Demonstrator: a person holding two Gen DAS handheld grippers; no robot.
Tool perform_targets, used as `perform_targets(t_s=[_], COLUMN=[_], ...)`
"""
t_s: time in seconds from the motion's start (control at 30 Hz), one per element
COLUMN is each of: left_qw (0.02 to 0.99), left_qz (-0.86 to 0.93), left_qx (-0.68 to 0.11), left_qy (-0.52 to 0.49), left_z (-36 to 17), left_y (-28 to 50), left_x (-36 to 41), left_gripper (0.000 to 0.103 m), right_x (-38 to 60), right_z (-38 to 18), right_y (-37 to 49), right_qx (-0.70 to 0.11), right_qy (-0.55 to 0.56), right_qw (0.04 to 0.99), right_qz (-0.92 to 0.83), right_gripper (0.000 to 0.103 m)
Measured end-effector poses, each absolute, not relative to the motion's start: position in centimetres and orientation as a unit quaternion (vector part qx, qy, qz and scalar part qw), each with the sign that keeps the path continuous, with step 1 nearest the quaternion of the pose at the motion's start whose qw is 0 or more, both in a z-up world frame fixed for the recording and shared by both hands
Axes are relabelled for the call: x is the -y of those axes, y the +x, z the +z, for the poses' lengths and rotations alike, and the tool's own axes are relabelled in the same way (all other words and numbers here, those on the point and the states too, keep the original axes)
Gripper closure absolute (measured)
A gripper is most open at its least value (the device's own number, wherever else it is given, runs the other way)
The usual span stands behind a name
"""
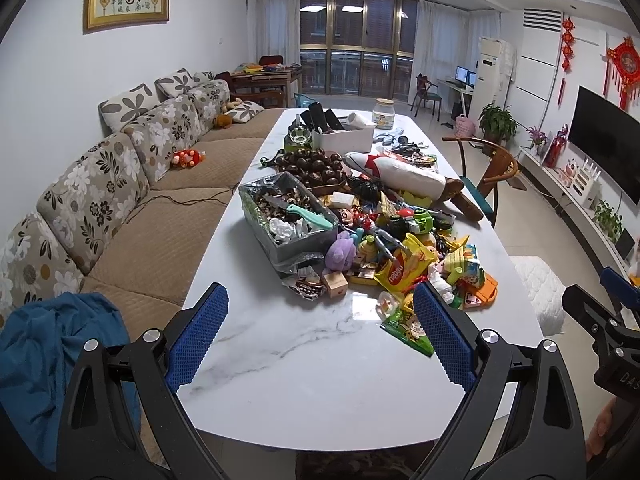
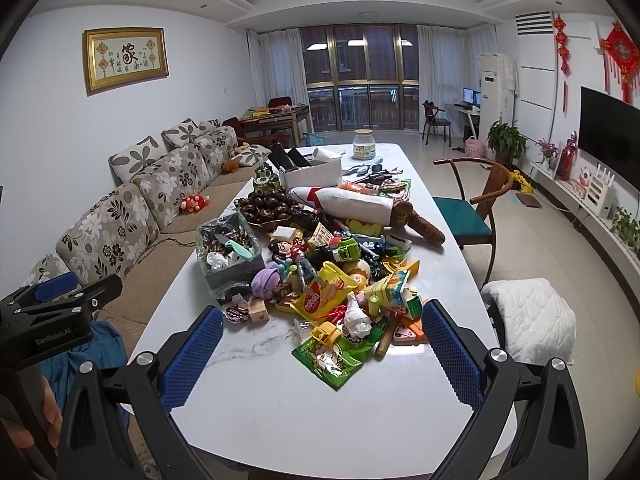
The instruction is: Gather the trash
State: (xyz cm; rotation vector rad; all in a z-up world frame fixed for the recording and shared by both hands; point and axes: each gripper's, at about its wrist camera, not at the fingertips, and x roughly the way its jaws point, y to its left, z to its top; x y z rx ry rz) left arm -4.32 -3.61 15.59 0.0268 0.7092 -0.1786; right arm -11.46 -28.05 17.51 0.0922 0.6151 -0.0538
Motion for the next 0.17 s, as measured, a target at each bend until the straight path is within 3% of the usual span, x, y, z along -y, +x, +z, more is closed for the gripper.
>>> perform_targets(t_s=[0.17], left_qw=[0.933], left_qz=[-0.09], left_qx=[-0.348], left_qy=[0.014], left_z=[15.68], left_y=[-4.1], left_x=[3.67], left_gripper=[0.012], right_x=[28.08], right_z=[17.42], right_y=[-11.59], right_qx=[-0.305], right_qy=[0.044], right_qw=[0.951], right_qz=[-0.028], right_gripper=[0.005])
